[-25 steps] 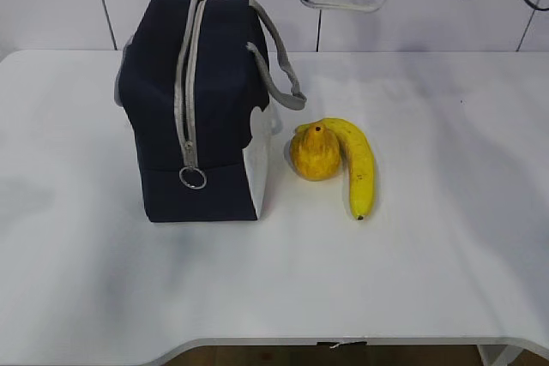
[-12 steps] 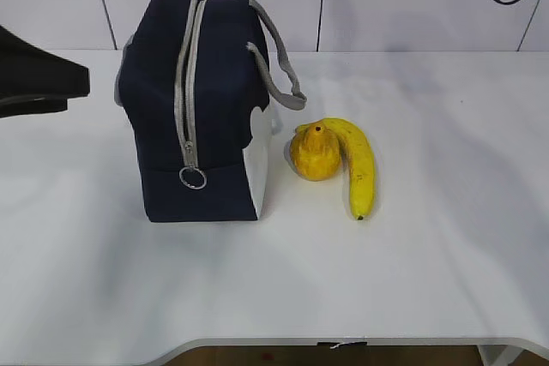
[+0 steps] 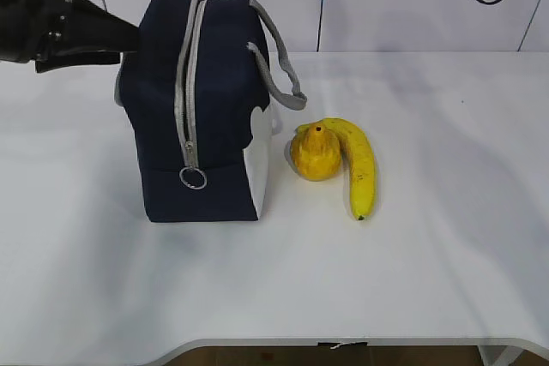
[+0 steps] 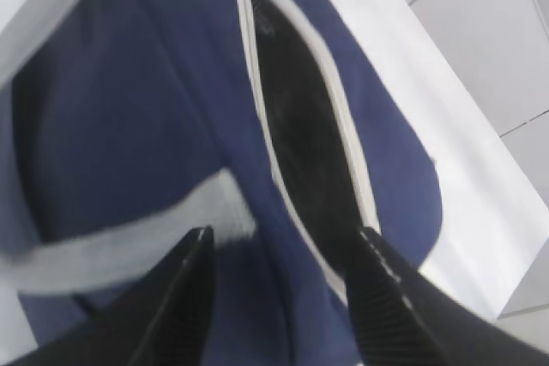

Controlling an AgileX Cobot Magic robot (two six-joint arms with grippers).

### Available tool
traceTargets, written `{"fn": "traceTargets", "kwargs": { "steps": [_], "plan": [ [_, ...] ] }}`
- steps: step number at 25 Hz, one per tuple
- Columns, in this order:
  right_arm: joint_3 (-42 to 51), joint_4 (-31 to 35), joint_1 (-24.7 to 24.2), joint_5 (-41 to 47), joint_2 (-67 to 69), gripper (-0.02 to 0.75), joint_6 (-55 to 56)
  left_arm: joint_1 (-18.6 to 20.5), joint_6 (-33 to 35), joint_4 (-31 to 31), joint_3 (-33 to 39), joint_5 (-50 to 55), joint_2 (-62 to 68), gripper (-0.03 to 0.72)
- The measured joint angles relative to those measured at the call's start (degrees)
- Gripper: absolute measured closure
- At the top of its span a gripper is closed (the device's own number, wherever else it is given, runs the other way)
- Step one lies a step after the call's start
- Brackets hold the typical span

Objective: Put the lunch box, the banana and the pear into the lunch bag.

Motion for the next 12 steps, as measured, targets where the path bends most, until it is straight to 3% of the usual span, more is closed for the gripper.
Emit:
{"fn": "traceTargets", "kwargs": {
  "steps": [12],
  "plan": [
    [0.0, 0.1, 1.6, -1.0, 0.0, 0.369, -0.1, -0.6, 0.1, 0.8, -4.8, -0.1, 6.9, 0.336]
  ]
}}
